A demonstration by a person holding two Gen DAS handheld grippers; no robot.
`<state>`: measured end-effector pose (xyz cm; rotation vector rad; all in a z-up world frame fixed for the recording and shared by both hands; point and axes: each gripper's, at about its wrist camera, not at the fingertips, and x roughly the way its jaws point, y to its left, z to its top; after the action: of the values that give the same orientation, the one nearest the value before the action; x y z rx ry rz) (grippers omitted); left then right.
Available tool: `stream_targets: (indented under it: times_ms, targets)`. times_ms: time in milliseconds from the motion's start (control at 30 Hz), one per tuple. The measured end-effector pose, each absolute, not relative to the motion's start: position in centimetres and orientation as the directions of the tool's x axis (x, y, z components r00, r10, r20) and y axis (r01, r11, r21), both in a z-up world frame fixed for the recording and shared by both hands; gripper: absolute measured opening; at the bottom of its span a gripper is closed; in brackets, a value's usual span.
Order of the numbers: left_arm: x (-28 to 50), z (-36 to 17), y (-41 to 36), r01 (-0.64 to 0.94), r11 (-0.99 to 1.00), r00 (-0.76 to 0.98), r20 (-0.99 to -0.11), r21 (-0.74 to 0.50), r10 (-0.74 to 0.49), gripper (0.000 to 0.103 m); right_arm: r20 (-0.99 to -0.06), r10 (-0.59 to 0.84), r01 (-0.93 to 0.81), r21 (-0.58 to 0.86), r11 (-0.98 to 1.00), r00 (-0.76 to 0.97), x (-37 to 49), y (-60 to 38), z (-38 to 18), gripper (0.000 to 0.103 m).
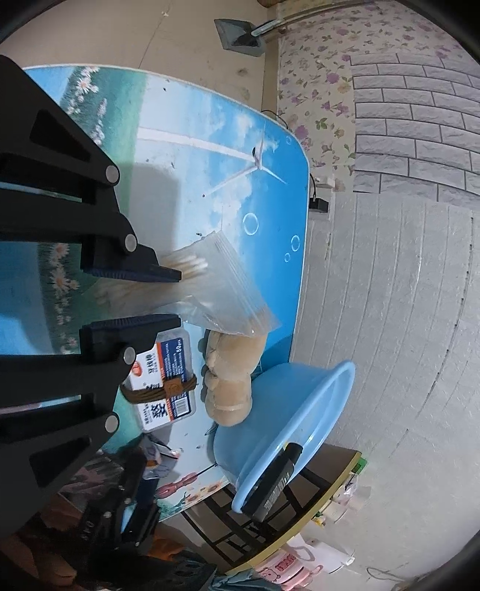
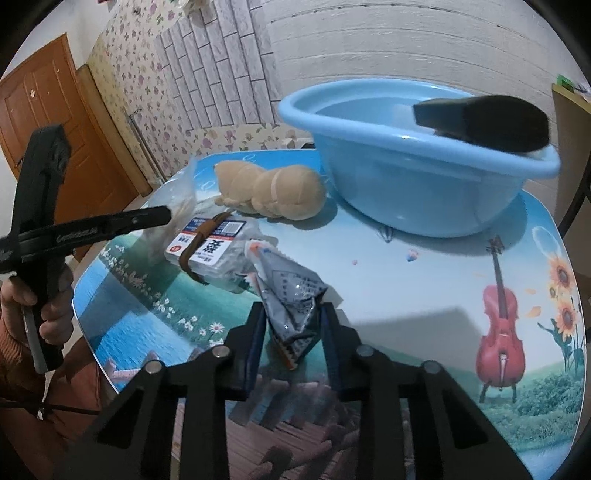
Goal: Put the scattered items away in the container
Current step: 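Grasp the cotton swab bag with the left gripper while the right grasps the grey-orange packet, then lift both items and carry them over the blue basin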
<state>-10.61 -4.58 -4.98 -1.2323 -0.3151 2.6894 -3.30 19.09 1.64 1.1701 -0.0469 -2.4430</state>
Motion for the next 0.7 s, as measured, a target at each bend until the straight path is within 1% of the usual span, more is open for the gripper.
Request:
stream_targets:
  times_ms: [300, 533, 633, 667, 700]
  targets:
    - [-7.8, -4.8, -4.3, -0.055, -0.983, -0.633, -0.755, -0.177, 0.171, 0.016, -0.703, -0.380, 0.330, 0.214, -0.919, -0.602, -2.6, 21.4, 2.8, 0.029]
    - [-6.5, -5.2, -3.1, -0.076, -0.991, -0.615, -0.777, -0.113, 0.136, 0.016, -0.699, -0.330, 0.275, 0.195, -0.941, -0.634, -2.1, 23.7, 3.0, 0.029]
    - [-6.5, -5.4, -2.6, -0.086, -0.990, -0.608, -0.782, -0.108, 0.138, 0.020, -0.703, -0.303, 0.239, 0.191, -0.952, -0.644, -2.2, 24.6, 3.0, 0.029]
    - [-6.5, -5.4, -2.5, -0.088, -0.990, -0.606, -0.782, -0.110, 0.141, 0.025, -0.706, -0.296, 0.227, 0.193, -0.955, -0.644, -2.2, 25.0, 2.9, 0.029]
    - [-6.5, -5.4, -2.4, -0.091, -0.989, -0.606, -0.782, -0.115, 0.147, 0.034, -0.706, -0.292, 0.218, 0.195, -0.956, -0.645, -2.2, 25.3, 2.9, 0.029]
